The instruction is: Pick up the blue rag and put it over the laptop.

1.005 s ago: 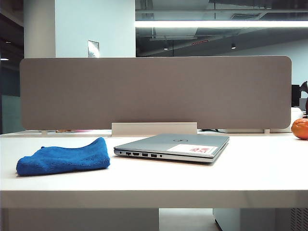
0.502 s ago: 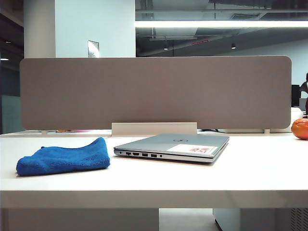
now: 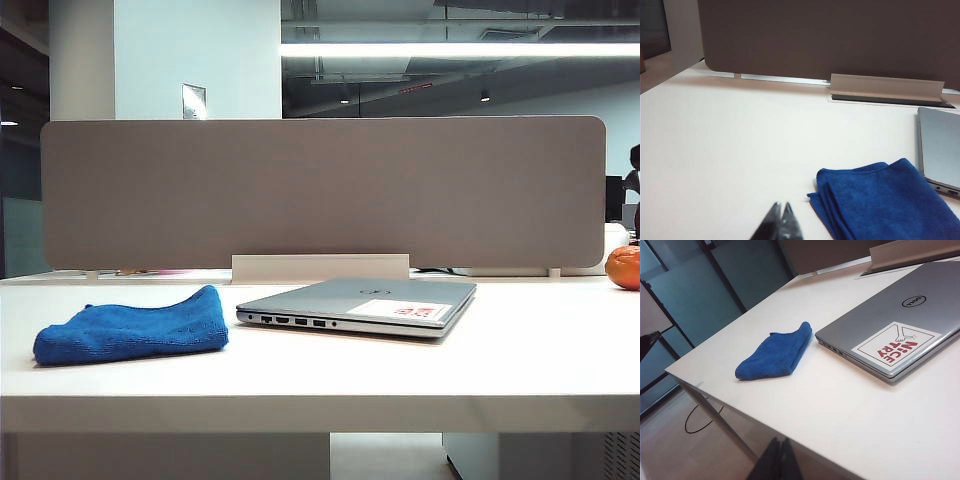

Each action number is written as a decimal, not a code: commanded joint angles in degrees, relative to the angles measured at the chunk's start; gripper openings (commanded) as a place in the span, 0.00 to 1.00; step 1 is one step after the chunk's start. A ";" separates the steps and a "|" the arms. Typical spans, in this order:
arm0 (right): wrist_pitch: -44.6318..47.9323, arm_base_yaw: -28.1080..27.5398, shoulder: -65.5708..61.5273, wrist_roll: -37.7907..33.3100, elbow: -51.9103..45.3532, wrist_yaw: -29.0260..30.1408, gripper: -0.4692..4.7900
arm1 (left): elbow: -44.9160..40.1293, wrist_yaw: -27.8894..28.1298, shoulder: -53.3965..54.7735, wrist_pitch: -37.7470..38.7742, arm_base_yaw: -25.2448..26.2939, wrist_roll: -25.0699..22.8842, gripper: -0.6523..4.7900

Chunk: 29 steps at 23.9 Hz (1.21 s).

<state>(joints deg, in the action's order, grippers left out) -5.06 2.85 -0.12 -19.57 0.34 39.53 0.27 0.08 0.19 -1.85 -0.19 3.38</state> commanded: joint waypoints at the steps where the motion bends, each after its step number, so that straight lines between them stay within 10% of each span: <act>1: 0.63 -0.02 0.13 -0.17 -0.28 0.48 0.09 | 0.42 -0.55 0.04 -0.37 -0.11 0.33 0.11; 14: 0.66 -0.02 0.13 -0.13 -0.28 0.46 0.09 | 8.52 -4.13 1.49 3.85 -0.11 0.07 0.11; 29: 0.66 -0.02 0.13 -0.13 -0.28 0.46 0.09 | 33.11 -12.66 47.74 4.81 -0.13 1.70 0.11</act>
<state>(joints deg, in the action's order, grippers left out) -5.06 2.85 -0.12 -19.68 0.34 39.70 32.49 -11.05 46.39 3.44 -0.21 3.79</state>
